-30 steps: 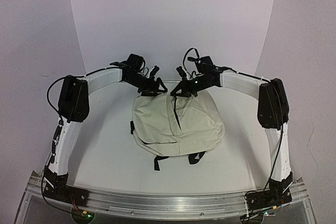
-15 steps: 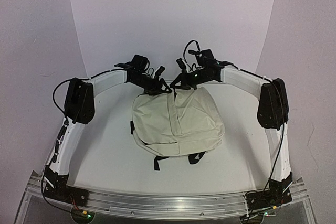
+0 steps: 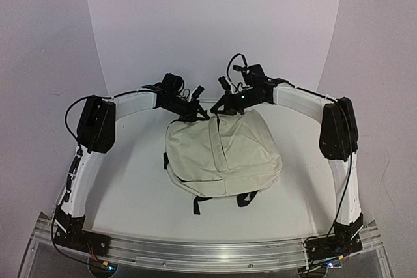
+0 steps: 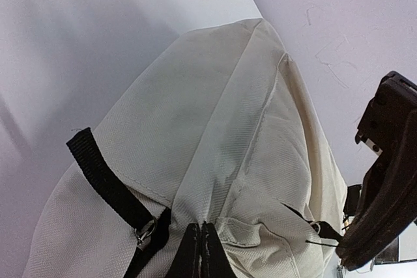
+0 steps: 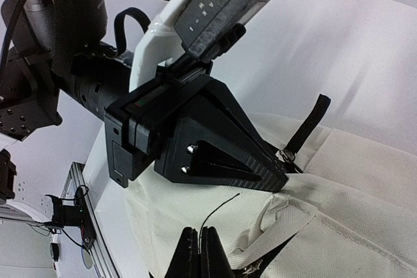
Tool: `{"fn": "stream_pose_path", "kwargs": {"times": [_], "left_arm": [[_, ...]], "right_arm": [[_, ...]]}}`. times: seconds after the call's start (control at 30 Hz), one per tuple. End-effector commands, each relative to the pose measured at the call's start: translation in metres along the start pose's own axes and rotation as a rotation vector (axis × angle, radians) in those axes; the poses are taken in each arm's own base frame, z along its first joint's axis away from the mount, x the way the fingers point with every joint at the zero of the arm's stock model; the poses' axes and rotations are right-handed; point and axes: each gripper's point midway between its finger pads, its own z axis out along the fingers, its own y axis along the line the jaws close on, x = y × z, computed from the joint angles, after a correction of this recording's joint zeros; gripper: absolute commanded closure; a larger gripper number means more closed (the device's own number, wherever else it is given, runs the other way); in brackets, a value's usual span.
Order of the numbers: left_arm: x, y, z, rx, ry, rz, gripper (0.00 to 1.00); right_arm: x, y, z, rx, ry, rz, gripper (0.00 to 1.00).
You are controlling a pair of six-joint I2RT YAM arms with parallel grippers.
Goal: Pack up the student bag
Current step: Zip the student bag at the center of the board.
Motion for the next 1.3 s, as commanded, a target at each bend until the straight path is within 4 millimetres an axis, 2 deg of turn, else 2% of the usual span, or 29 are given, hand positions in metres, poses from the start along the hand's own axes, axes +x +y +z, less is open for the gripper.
{"fn": "stream_pose_path", "kwargs": {"times": [0.0, 0.27, 0.47, 0.87, 1.03, 1.27], "left_arm": [[-0.027, -0.007, -0.034, -0.036, -0.110, -0.030, 1.00], [-0.030, 0.021, -0.046, -0.096, -0.149, -0.114, 1.00], [-0.031, 0.038, -0.055, -0.136, -0.174, -0.155, 1.00], [-0.029, 0.048, -0.068, -0.157, -0.200, -0.196, 1.00], [-0.028, 0.054, -0.070, -0.164, -0.201, -0.206, 1.00], [-0.031, 0.062, -0.080, -0.174, -0.213, -0.217, 1.00]], "right_arm": [[0.009, 0.029, -0.008, -0.057, 0.011, -0.049, 1.00], [0.050, 0.039, -0.010, -0.062, 0.085, -0.057, 1.00], [0.068, 0.049, -0.022, -0.070, 0.106, -0.067, 1.00], [0.115, 0.049, -0.034, -0.084, 0.190, -0.029, 1.00], [0.129, 0.059, -0.042, -0.112, 0.215, -0.054, 1.00], [0.163, 0.060, -0.052, -0.107, 0.299, -0.108, 1.00]]}}
